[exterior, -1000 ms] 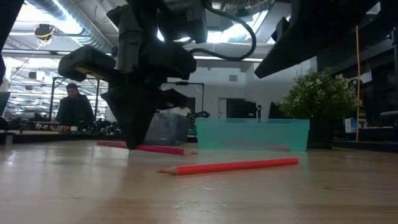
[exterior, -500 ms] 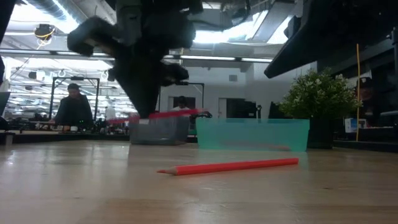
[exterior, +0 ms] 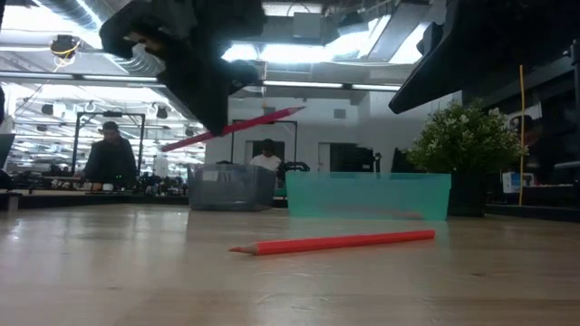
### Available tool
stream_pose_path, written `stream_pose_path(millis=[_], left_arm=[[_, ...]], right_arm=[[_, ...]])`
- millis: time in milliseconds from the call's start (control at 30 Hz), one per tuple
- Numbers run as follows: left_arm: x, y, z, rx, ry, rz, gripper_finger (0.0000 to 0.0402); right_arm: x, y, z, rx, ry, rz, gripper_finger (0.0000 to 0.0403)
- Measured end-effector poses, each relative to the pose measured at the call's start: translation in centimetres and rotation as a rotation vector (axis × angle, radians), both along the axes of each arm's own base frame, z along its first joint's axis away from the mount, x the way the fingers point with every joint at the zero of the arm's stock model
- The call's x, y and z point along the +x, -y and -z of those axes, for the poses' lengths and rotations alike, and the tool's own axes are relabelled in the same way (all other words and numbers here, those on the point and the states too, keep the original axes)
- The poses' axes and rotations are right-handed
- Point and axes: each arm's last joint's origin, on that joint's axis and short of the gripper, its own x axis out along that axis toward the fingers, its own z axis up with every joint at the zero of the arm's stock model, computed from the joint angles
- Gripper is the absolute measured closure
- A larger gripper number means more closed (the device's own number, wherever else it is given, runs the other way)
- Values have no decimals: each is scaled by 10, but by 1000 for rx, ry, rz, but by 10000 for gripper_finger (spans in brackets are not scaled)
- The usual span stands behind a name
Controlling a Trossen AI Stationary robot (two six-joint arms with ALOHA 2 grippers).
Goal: Sort pens & pencils
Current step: Put the red pencil into the green bin
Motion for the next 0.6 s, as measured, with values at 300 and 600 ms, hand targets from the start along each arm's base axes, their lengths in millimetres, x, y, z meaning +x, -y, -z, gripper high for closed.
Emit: stream_pose_path(millis=[300, 600], left_arm=[[-34, -6, 3, -55, 293, -11, 388], [-48, -9, -5, -53, 464, 41, 388]], right_arm=[[5, 2, 0, -120, 123, 135, 331], [38, 3, 15, -199, 272, 151, 331]])
